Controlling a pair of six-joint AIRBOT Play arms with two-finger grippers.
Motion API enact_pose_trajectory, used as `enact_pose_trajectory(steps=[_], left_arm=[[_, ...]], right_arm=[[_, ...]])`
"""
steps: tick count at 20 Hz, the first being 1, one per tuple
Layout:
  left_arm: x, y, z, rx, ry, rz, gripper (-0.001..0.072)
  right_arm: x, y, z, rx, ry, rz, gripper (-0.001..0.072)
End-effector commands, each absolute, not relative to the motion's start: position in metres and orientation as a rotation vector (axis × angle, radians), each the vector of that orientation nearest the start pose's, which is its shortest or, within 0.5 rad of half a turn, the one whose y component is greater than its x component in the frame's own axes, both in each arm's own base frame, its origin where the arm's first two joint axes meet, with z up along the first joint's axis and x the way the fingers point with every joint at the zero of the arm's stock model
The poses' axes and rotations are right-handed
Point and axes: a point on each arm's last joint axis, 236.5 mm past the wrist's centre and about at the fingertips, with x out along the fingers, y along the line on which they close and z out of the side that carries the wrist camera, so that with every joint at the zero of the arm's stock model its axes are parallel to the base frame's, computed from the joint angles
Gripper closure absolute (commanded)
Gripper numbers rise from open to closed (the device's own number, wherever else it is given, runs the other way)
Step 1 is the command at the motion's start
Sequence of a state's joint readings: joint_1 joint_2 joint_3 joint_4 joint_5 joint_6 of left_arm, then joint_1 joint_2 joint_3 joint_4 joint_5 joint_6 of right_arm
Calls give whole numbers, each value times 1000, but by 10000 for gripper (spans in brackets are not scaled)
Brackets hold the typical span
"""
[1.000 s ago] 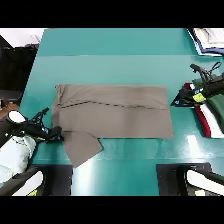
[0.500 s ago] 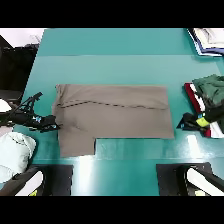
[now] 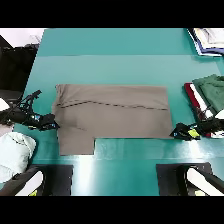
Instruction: Fold the shirts.
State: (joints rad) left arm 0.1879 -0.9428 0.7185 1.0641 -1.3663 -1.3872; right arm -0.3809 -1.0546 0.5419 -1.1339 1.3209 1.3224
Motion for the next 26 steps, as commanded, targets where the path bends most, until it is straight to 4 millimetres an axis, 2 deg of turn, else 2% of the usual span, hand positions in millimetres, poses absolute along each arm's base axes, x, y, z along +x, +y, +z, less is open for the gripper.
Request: enact_pose_trajectory(steps=[1, 3, 5, 6, 8, 10, 12, 15, 17, 20, 23, 26], left_arm=[[237, -69, -10, -467, 1464, -295, 682], [236, -69, -10, -467, 1467, -296, 682], [236, -69, -10, -444, 1461, -316, 683], [234, -70, -9, -440, 1467, -323, 684], [229, -72, 0, -432, 1483, -344, 685], [223, -74, 18, -420, 1468, -359, 685], [213, -84, 42, -449, 1425, -377, 685], [205, -118, 74, -550, 1371, -525, 684], [220, -123, 81, -579, 1301, -534, 685], [257, -111, 84, -565, 1162, -469, 685], [299, -97, 89, -546, 1075, -423, 684], [330, -89, 78, -551, 1096, -411, 684]], right_arm=[[191, 36, -94, 587, 1664, 161, 421], [188, 39, -98, 588, 1693, 169, 691], [184, 39, -96, 583, 1710, 177, 693], [179, 32, -93, 552, 1719, 168, 694], [169, 10, -74, 463, 1747, 139, 694], [160, -23, -43, 375, 1748, 58, 695], [164, -44, -13, 354, 1668, -17, 695], [185, -45, 15, 349, 1532, -23, 695], [209, -32, 27, 353, 1445, 36, 695], [247, -19, 38, 309, 1375, 80, 695], [279, -8, 36, 262, 1388, 134, 694], [313, -4, 28, 273, 1390, 130, 694]])
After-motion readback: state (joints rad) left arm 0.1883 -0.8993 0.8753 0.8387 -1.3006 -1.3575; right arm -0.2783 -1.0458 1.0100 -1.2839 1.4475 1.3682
